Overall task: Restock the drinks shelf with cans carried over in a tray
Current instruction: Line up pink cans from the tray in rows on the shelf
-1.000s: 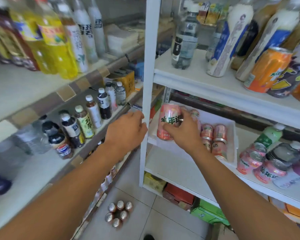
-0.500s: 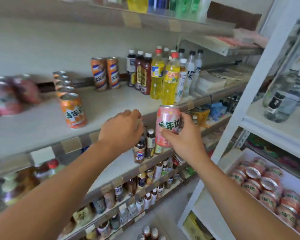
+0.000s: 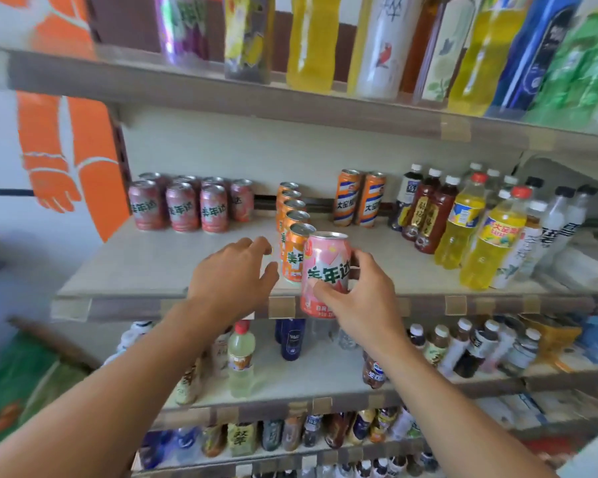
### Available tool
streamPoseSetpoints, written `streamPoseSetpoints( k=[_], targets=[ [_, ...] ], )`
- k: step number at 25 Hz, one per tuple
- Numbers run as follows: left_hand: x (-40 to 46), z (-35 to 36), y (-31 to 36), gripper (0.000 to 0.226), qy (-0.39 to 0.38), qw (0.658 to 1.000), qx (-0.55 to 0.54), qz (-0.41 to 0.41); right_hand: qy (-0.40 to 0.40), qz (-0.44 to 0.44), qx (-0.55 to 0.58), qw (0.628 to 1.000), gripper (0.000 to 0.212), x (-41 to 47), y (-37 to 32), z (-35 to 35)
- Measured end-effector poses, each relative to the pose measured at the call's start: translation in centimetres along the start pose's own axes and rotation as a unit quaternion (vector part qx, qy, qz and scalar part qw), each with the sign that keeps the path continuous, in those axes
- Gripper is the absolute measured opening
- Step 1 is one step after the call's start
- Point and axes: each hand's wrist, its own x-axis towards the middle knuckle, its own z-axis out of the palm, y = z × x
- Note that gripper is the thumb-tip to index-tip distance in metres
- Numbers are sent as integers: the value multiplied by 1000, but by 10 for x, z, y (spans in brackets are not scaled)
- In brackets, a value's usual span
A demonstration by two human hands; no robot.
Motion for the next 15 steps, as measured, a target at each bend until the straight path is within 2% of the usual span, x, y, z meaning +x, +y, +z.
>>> streamPoseSetpoints(
  k=[3, 7, 15],
  targets=[
    [-5, -15, -43, 36, 21, 1000, -1, -12, -11, -16, 7, 1000, 61, 7, -29, 46],
    [-6, -23, -99, 34, 26, 999, -5, -23, 12, -31, 10, 999, 52, 15, -54, 99],
    [16, -15, -151, 35, 3, 1000, -24, -19, 32, 1, -1, 999, 56, 52, -57, 156]
  ],
)
